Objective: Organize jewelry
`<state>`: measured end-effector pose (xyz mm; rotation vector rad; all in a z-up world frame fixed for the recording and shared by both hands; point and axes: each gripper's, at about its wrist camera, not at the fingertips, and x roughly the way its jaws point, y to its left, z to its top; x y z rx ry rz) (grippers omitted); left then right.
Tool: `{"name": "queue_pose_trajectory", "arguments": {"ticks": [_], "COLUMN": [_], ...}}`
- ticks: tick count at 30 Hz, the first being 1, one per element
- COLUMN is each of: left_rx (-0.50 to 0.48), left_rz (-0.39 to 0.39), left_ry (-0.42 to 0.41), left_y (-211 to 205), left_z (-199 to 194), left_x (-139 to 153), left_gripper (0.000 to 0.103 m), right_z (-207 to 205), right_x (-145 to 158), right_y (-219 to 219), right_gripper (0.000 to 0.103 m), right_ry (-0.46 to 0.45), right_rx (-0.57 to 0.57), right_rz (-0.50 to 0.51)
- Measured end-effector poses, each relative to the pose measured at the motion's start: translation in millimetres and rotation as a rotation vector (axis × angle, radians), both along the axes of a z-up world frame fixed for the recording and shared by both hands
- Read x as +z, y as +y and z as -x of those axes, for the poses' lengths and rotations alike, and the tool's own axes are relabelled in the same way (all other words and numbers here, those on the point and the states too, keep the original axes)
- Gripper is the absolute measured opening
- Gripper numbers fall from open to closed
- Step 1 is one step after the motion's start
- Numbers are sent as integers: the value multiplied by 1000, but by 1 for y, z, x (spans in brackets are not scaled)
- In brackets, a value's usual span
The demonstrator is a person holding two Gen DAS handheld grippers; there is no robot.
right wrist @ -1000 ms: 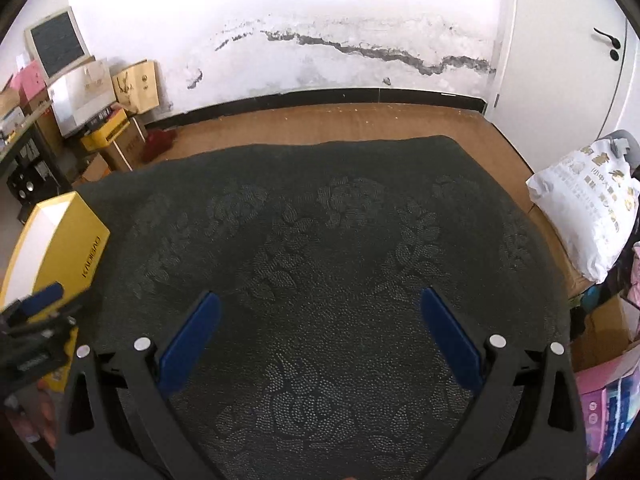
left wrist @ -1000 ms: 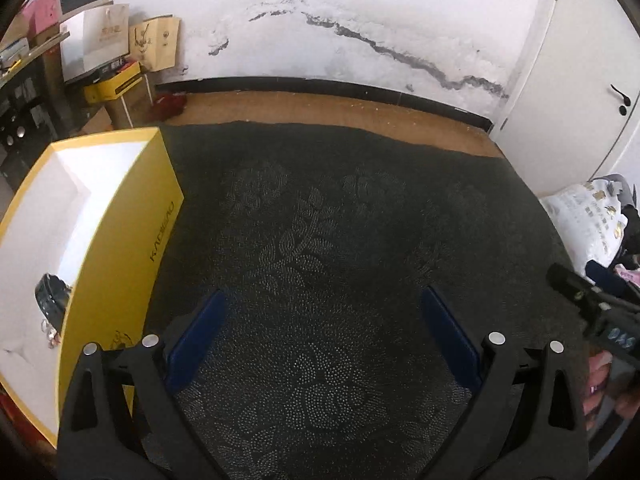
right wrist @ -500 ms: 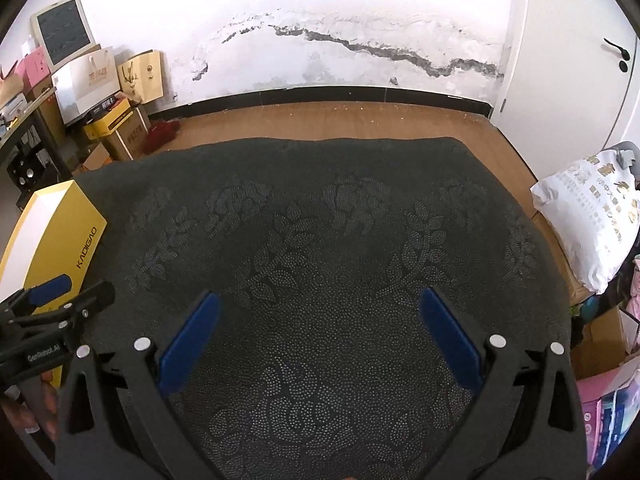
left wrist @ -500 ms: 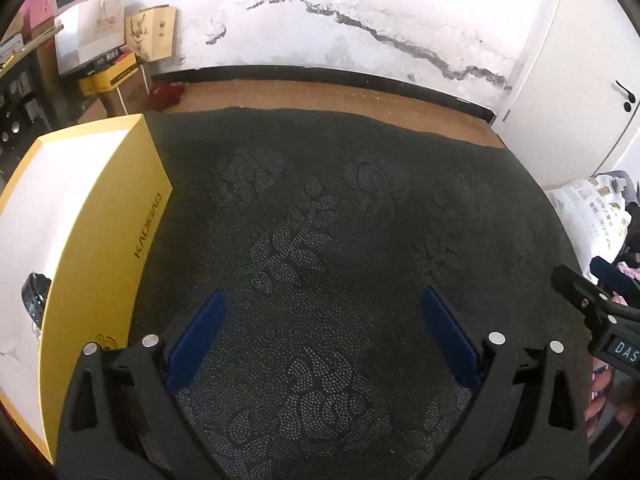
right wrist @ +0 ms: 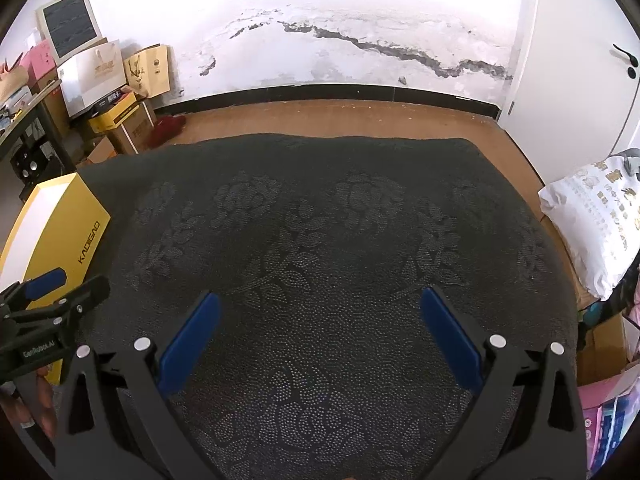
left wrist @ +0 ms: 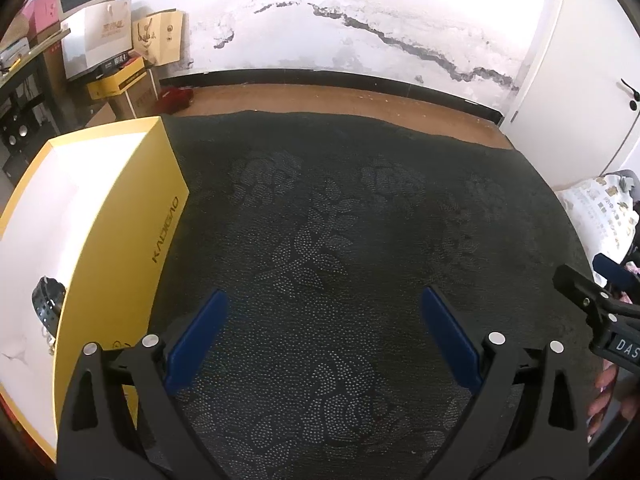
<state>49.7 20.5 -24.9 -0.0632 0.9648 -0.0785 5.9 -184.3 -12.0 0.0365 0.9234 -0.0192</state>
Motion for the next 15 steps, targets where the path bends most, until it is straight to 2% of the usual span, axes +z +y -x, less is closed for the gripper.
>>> {"name": "queue_pose_trajectory", "arguments": {"ticks": [15], "left_rx": [4], "left_rz": [-16], "left_ry": [-11], "left_y": [7], "left_z": [3], "left_x": [2], "left_gripper": [95], "right_z": [-8], "right_x": [-3], "right_y": [7], "right_gripper": [97], "right_ry": [5], "right_rx": [9], "right_rz": [1]}}
